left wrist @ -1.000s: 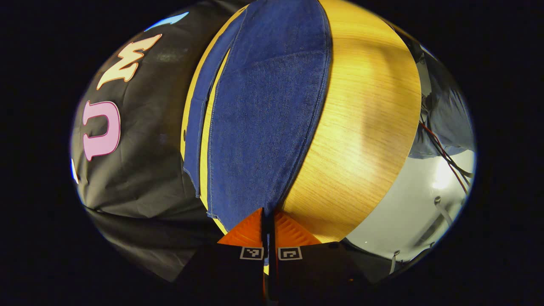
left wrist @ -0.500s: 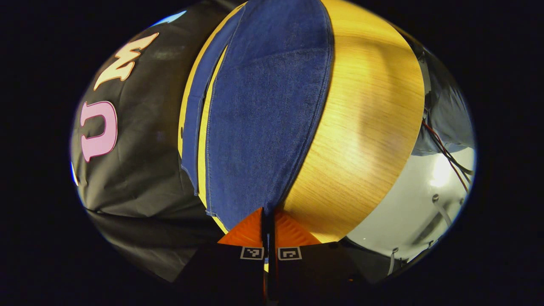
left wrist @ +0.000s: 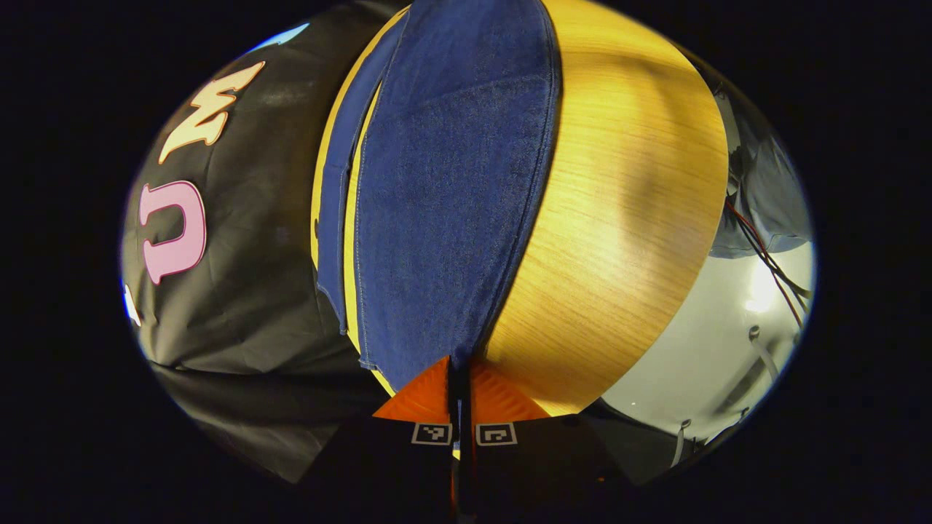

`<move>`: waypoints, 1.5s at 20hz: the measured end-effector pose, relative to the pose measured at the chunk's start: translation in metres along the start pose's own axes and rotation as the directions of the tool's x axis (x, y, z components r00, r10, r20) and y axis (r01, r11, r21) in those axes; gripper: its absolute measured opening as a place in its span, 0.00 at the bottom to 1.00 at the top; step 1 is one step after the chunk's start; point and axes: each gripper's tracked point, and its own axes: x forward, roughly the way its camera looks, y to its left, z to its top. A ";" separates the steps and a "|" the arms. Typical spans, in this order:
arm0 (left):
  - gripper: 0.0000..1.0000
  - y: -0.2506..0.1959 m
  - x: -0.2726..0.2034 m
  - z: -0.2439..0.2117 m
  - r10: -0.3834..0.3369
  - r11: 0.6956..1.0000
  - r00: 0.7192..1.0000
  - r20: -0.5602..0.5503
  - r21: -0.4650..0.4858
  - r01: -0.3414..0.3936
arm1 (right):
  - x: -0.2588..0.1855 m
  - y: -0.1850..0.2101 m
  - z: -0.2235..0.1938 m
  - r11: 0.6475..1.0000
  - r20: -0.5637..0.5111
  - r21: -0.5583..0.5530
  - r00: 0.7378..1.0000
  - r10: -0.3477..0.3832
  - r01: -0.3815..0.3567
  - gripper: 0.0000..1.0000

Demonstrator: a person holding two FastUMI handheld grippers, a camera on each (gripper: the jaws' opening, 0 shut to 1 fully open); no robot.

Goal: Grasp the waist and the cuffs of the jeans and fold them to make the two legs overlap; first hold the waist and fold one-third of the jeans toward the cuffs, then hold the cuffs and fold the remaining one-third in the same direction to finish folding.

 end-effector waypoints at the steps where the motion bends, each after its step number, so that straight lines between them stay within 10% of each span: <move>1: 0.00 0.000 0.001 0.000 -0.002 1.000 1.000 0.001 -0.004 0.002 | 0.005 0.004 -0.001 1.000 0.000 -0.012 1.000 0.015 -0.015 0.99; 12: 0.00 0.002 0.002 0.000 0.003 1.000 1.000 0.004 -0.021 -0.002 | 0.048 0.004 -0.005 0.999 -0.067 -0.034 0.998 -0.012 0.010 0.80; 17: 0.00 0.003 0.004 0.000 0.017 0.998 1.000 -0.004 -0.068 -0.017 | 0.048 0.009 -0.003 0.998 -0.105 -0.057 0.994 -0.045 0.039 0.08; 20: 0.00 0.003 0.003 -0.003 0.001 0.992 1.000 -0.014 -0.127 -0.003 | 0.047 0.002 -0.006 0.996 -0.125 0.087 0.992 -0.010 0.021 0.05; 30: 0.00 0.110 -0.026 0.007 0.122 0.894 0.989 -0.081 -0.424 -0.145 | 0.034 -0.111 0.020 0.913 -0.139 0.318 0.965 -0.222 0.256 0.05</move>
